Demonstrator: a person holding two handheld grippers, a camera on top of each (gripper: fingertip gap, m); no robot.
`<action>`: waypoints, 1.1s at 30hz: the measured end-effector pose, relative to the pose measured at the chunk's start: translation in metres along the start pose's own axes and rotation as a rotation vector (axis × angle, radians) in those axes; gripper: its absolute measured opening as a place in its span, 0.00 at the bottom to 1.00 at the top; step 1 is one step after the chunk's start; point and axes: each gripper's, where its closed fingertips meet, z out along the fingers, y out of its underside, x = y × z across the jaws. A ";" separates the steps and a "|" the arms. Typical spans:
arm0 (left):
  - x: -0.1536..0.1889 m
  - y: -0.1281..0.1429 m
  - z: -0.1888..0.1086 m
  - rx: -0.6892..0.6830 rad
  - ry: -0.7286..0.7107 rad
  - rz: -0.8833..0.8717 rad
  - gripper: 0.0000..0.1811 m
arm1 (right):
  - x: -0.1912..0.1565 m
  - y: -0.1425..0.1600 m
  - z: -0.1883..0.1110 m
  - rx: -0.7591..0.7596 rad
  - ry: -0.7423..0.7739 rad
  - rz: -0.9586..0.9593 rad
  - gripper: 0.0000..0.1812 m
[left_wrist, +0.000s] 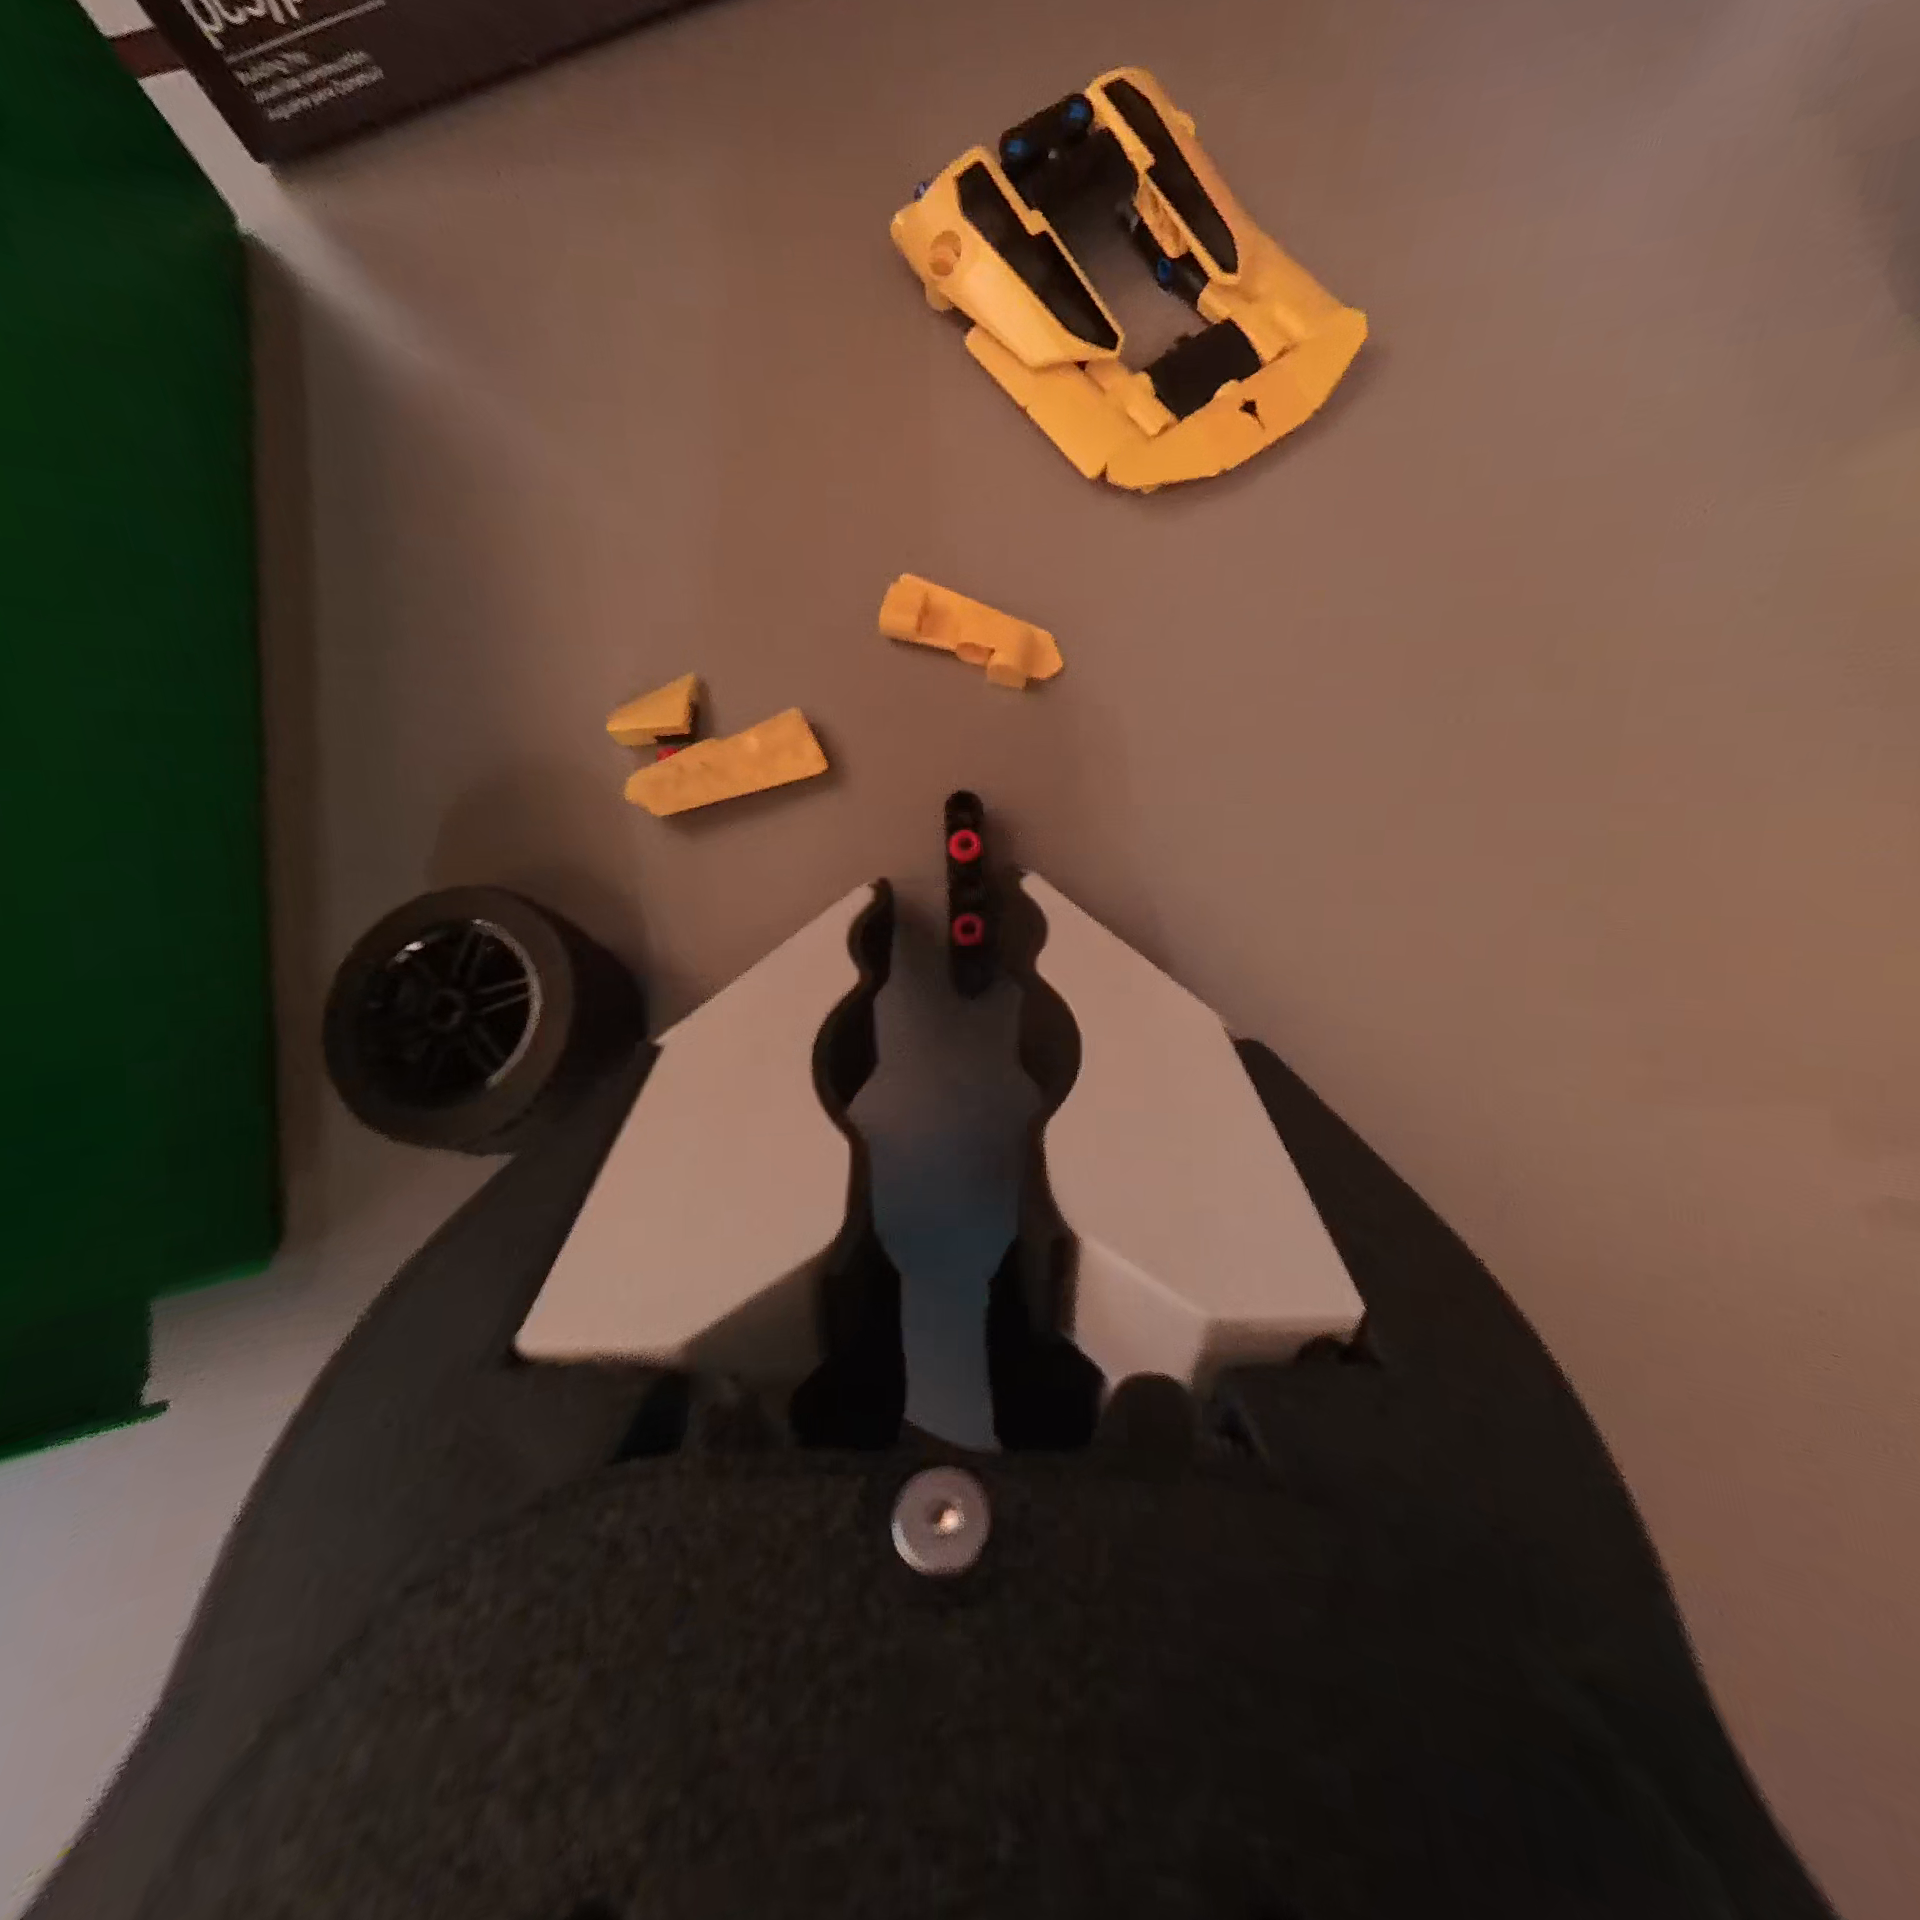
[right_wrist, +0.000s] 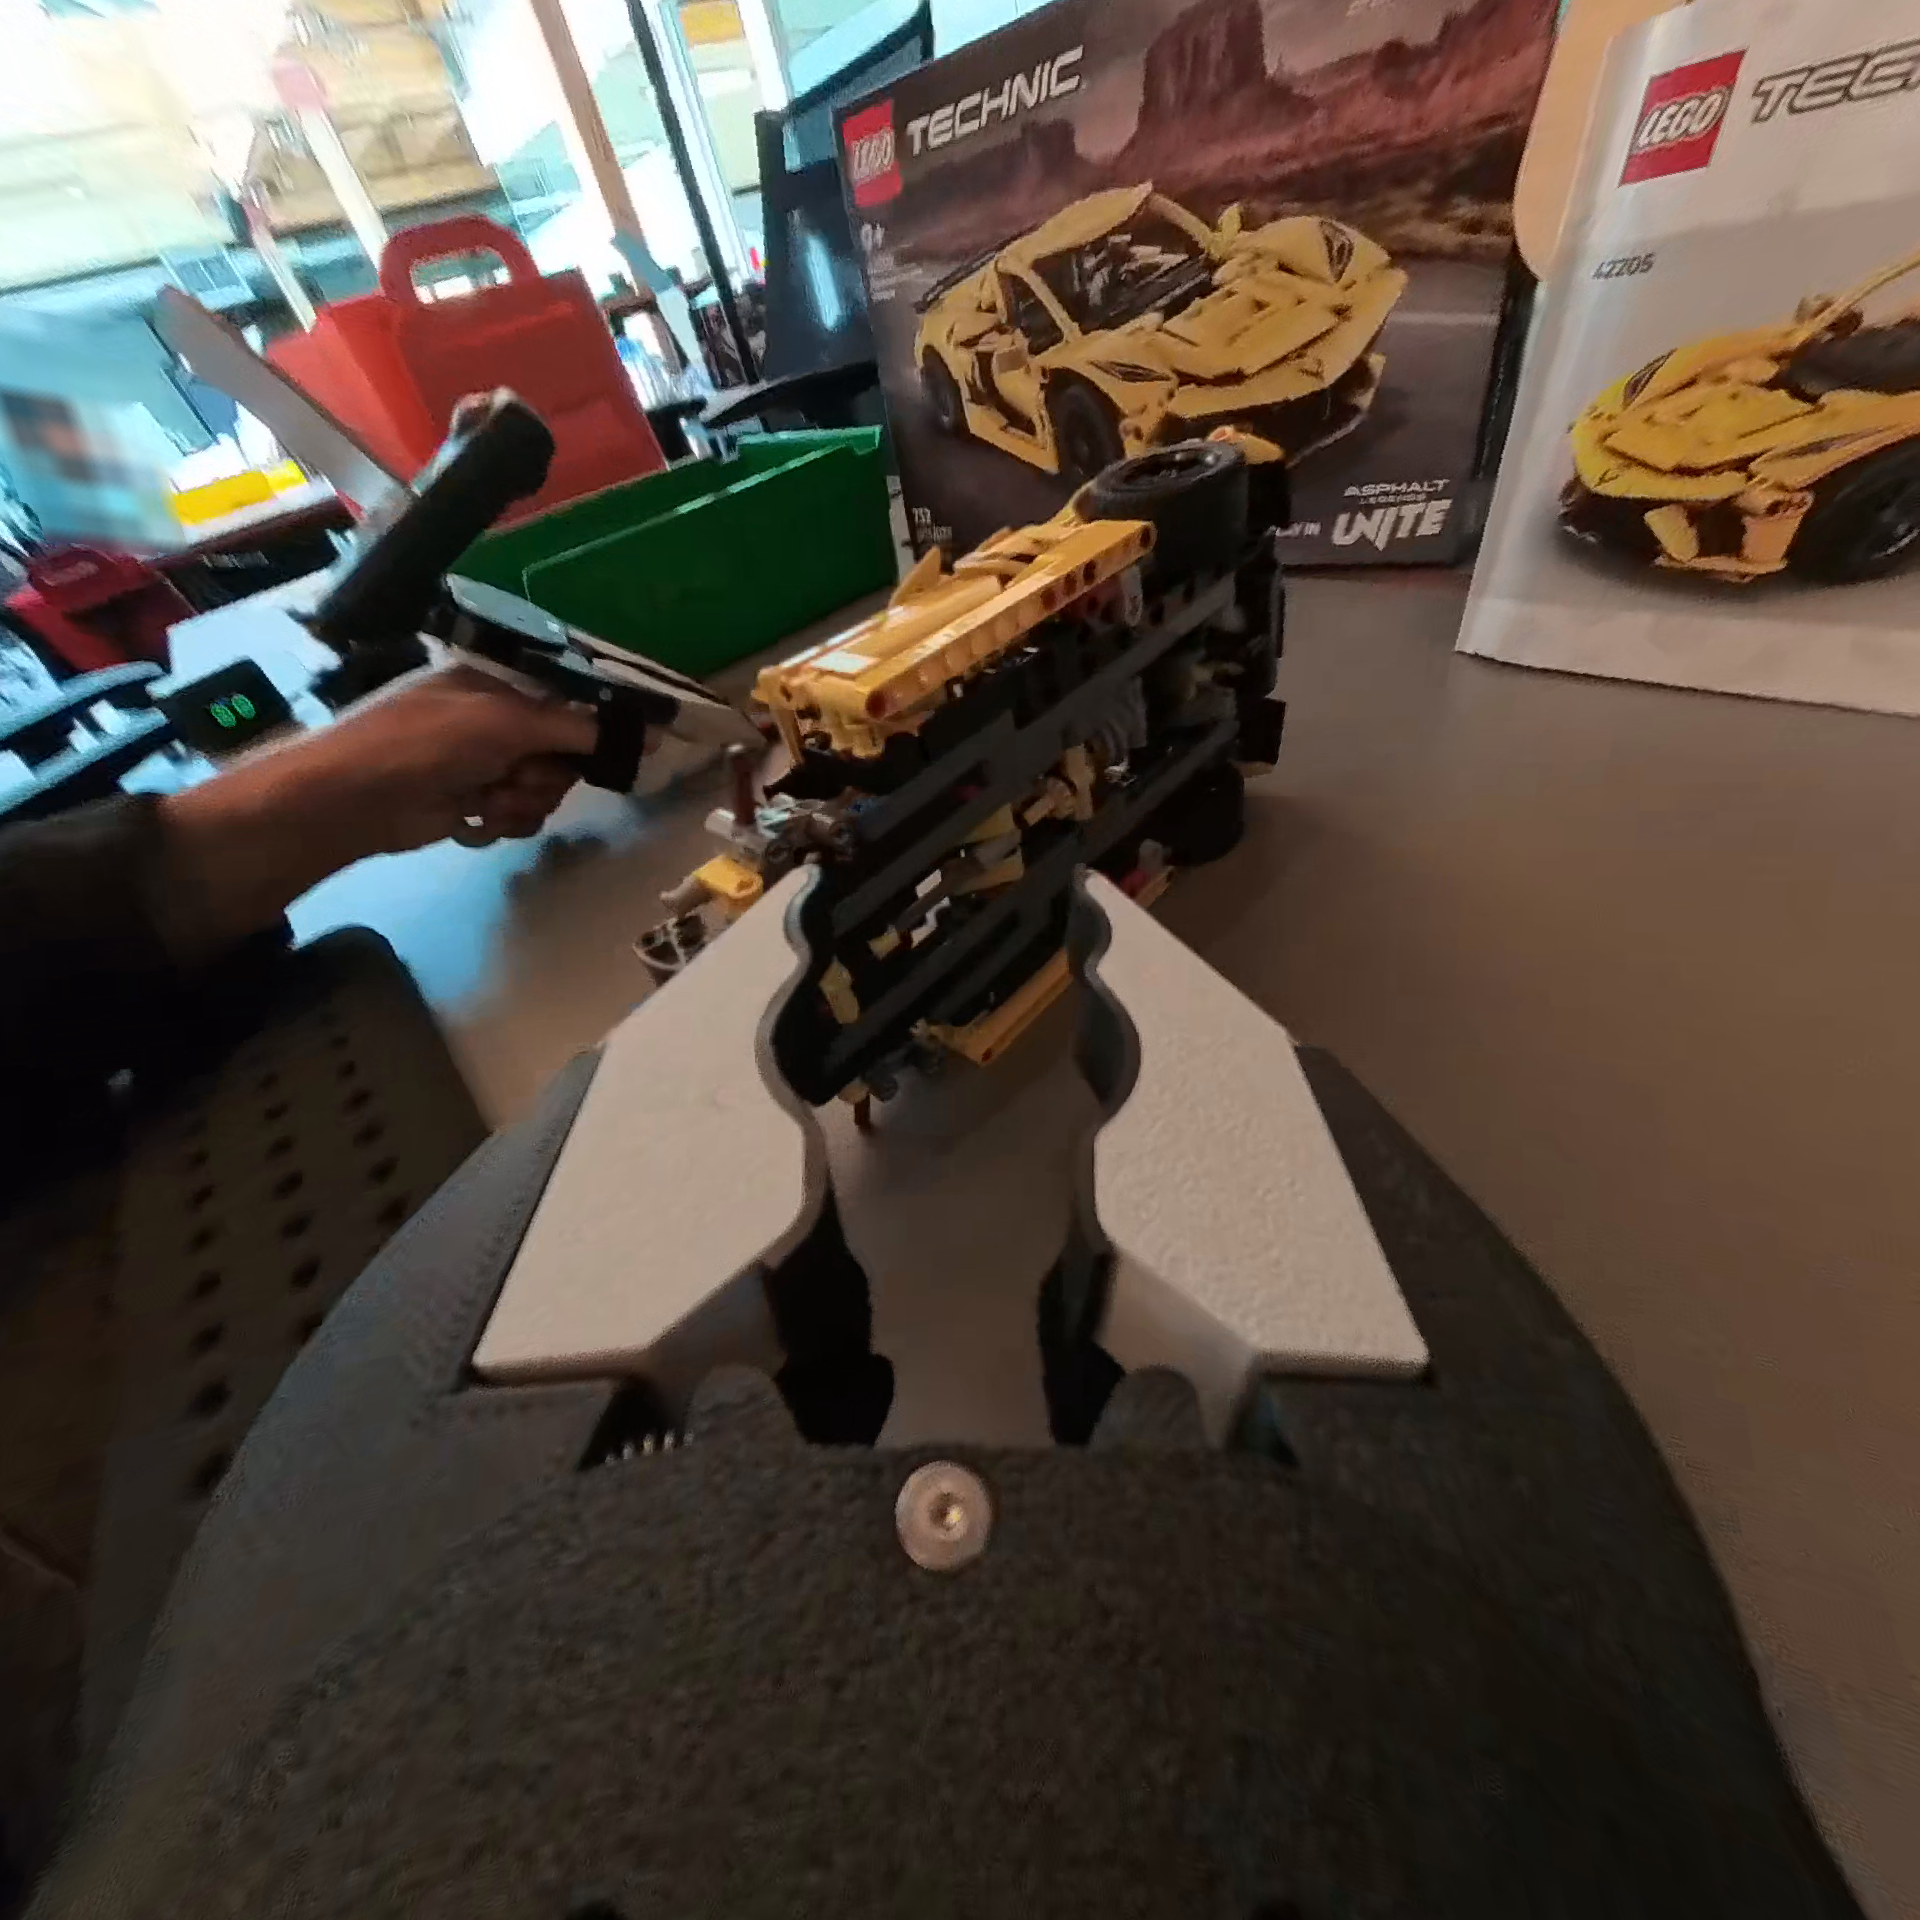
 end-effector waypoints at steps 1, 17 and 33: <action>-0.003 0.001 -0.001 0.005 -0.009 -0.005 0.15 | 0.002 -0.003 -0.001 0.020 -0.010 0.035 0.24; 0.221 -0.039 -0.125 0.476 0.698 0.282 0.21 | -0.054 -0.049 0.006 -0.026 -0.797 -0.033 0.09; 0.286 -0.041 -0.125 0.563 0.831 0.176 0.08 | -0.050 -0.011 0.028 -0.220 -0.639 -0.219 0.01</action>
